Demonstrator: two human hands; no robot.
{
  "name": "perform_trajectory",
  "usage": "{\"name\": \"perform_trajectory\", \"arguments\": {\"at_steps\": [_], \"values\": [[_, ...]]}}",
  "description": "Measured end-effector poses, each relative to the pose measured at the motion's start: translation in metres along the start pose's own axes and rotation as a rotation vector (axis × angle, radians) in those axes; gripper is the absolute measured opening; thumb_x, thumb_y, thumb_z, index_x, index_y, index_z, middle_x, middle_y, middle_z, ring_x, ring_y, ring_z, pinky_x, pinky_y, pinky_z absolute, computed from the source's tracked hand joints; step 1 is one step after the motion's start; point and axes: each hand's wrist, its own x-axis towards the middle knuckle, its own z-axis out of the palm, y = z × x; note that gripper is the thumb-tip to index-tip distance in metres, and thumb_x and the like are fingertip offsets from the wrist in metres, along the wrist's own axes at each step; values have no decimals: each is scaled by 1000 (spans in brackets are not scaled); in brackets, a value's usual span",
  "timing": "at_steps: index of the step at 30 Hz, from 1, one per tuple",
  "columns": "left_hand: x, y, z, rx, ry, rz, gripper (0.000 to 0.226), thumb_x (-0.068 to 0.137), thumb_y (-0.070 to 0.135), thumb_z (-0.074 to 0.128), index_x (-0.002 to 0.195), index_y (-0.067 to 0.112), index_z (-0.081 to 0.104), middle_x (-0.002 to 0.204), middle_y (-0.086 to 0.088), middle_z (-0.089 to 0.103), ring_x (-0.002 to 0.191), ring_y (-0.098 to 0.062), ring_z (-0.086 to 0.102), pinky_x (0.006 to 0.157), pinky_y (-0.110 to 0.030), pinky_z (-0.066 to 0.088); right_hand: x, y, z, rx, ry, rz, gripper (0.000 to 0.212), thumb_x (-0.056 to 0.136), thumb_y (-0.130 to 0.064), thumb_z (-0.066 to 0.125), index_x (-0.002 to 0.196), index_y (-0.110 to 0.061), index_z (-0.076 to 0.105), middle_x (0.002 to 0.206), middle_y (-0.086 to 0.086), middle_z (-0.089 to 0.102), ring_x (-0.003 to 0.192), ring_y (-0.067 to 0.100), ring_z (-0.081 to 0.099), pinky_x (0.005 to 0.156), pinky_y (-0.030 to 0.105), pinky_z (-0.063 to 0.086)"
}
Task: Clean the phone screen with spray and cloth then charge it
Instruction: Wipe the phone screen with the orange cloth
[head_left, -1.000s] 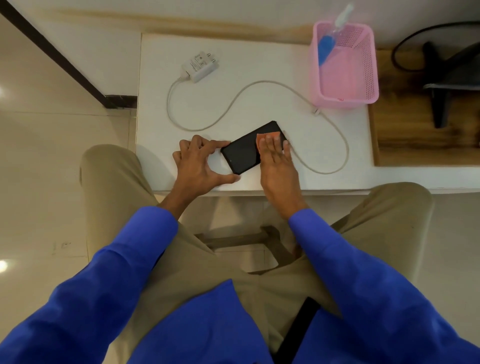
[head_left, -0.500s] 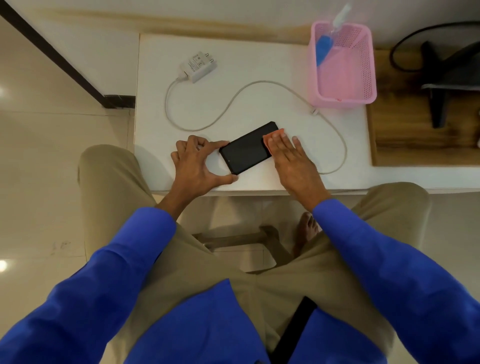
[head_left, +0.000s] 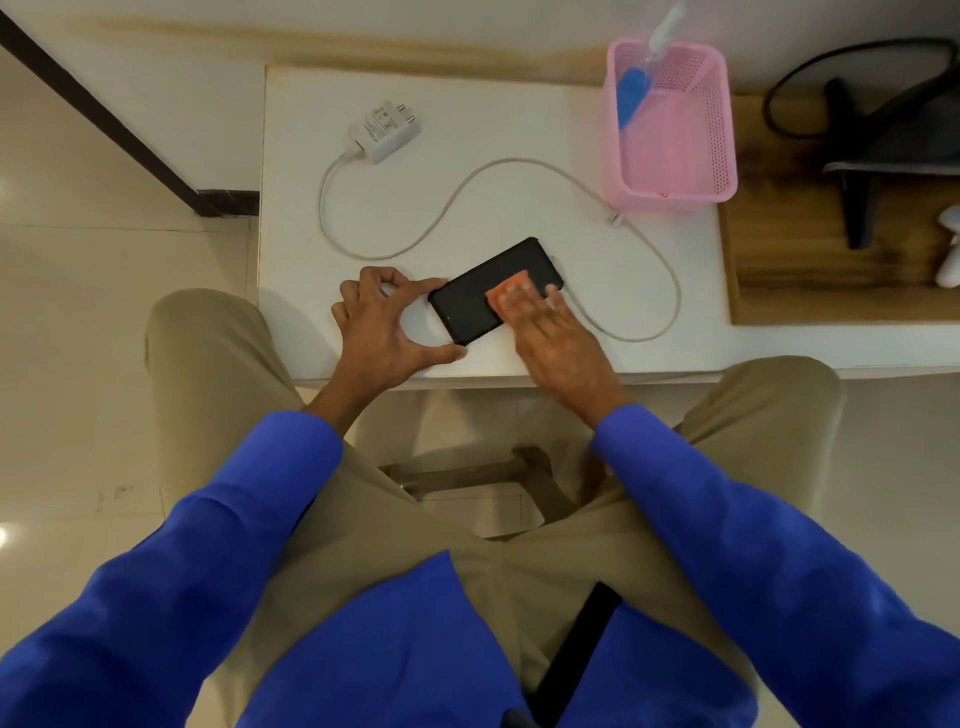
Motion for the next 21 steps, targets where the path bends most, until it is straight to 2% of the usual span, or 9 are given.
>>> {"name": "perform_trajectory", "arguments": {"at_steps": [3, 5, 9, 11, 14, 17, 21], "values": [[0, 1, 0, 0, 2, 2, 88, 59, 80, 81, 138, 51, 58, 131, 2, 39, 120, -23, 37, 98, -33, 26, 2, 7, 1, 23, 36, 167, 51, 105, -1, 45, 155, 4, 35, 162, 22, 33, 153, 37, 30, 128, 49, 17], [-1, 2, -1, -9, 3, 4, 89, 58, 81, 80, 138, 50, 59, 130, 3, 39, 119, -21, 36, 97, -33, 24, 2, -8, 6, 33, 43, 209, 52, 107, -4, 41, 157, 3, 29, 165, 22, 26, 155, 36, 23, 129, 46, 9], [-2, 4, -3, -13, 8, 12, 88, 59, 82, 81, 138, 50, 60, 127, 5, 38, 117, -21, 36, 95, -33, 25, -4, -47, 15, 79, 11, -13, 49, 101, -4, 44, 149, 9, 43, 156, 28, 41, 146, 44, 39, 123, 55, 26], [-2, 3, -3, -4, 5, 19, 87, 61, 85, 77, 139, 50, 59, 129, 3, 40, 116, -23, 38, 95, -34, 27, -6, -52, 16, 85, -8, -88, 49, 102, -8, 42, 148, 8, 46, 155, 27, 44, 146, 41, 41, 122, 54, 28], [-2, 3, -4, -6, 2, 21, 88, 62, 88, 72, 140, 49, 59, 129, 2, 41, 115, -23, 38, 94, -34, 26, -4, -40, 11, 83, -26, -173, 51, 102, -5, 53, 151, 3, 43, 158, 22, 41, 149, 37, 37, 124, 53, 29], [-2, 4, -4, -7, 5, 17, 87, 62, 86, 76, 139, 48, 60, 129, 2, 39, 114, -22, 35, 94, -33, 24, 4, -17, 5, 38, -36, -300, 50, 103, -6, 55, 151, 0, 45, 158, 19, 43, 149, 32, 39, 124, 52, 31], [-3, 6, -5, 2, -2, 16, 87, 62, 84, 78, 139, 47, 60, 131, -1, 40, 116, -24, 36, 95, -34, 26, 19, -19, 8, -8, -38, -350, 51, 103, -8, 55, 153, -1, 44, 158, 20, 43, 149, 32, 39, 123, 51, 33]]}}
